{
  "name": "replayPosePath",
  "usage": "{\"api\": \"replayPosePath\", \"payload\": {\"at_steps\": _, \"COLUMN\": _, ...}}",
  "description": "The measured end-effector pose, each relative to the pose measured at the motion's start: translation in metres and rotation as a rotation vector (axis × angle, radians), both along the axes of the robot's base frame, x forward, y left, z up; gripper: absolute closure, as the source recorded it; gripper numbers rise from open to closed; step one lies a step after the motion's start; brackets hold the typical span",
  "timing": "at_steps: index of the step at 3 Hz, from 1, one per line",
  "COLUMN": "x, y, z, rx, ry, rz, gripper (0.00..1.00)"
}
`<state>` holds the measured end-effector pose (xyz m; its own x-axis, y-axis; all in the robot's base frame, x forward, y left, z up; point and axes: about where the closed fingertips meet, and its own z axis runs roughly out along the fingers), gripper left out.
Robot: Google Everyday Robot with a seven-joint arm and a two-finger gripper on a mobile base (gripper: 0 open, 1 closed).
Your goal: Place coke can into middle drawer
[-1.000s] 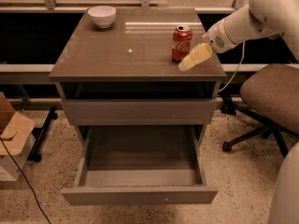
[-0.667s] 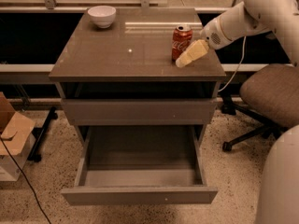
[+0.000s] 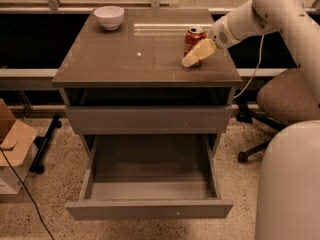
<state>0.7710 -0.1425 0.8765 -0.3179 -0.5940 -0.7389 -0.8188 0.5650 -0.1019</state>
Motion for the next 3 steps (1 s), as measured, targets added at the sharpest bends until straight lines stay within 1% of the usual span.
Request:
{"api": "replayPosePath", "payload": {"at_steps": 1, "x": 0.015, "y": 0.006, "z": -0.003, "rx": 0.039, "ry": 0.000, "rz": -0.016, "gripper": 0.19}}
{"api": "replayPosePath", "payload": {"at_steps": 2, "x": 0.024, "y": 0.012, "z": -0.003, "rx": 0.070, "ry": -0.008, "rz": -0.020, "gripper": 0.42}}
{"api": "replayPosePath", "payload": {"at_steps": 3, "x": 0.025, "y": 0.013, "z": 0.002, "rx": 0.085, "ry": -0.021, "rz": -0.023, "gripper": 0.66}}
